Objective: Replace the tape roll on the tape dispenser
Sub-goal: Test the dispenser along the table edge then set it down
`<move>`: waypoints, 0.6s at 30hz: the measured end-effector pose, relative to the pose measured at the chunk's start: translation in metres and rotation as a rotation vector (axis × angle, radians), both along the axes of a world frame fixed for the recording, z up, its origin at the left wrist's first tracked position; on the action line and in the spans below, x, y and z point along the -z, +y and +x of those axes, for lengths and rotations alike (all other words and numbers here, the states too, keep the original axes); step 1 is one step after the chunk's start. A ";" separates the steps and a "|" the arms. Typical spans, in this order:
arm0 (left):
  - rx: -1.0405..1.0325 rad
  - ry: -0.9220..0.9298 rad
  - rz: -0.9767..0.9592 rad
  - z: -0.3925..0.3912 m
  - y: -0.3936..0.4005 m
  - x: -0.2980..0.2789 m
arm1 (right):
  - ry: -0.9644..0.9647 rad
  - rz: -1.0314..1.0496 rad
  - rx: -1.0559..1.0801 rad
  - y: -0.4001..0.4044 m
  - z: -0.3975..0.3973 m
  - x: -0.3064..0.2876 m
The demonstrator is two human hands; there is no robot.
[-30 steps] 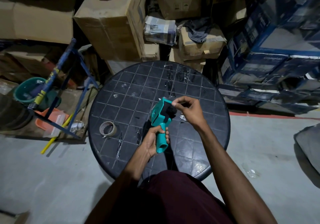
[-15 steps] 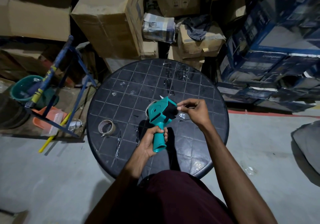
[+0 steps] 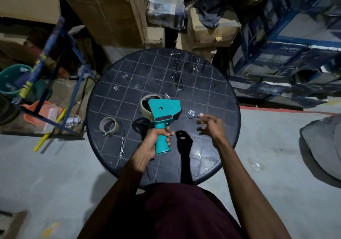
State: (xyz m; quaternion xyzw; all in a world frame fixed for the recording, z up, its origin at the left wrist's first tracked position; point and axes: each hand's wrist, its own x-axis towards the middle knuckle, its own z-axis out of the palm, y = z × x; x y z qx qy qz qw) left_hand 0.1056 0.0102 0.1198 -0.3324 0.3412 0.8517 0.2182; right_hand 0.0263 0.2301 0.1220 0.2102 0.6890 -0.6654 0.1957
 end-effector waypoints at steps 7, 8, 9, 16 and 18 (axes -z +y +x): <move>0.221 0.072 -0.374 0.006 0.004 0.010 | -0.480 -0.247 0.012 -0.036 0.012 0.025; 0.253 0.094 -0.399 0.007 0.005 0.011 | -0.512 -0.288 0.045 -0.036 0.013 0.030; 0.281 0.110 -0.422 0.007 0.007 0.011 | -0.545 -0.326 0.077 -0.034 0.015 0.035; 0.451 0.151 -0.558 0.021 0.020 0.025 | -0.659 -0.321 0.050 -0.003 0.042 0.062; 0.452 0.132 -0.608 0.032 0.035 0.026 | -0.658 -0.282 -0.023 0.014 0.044 0.070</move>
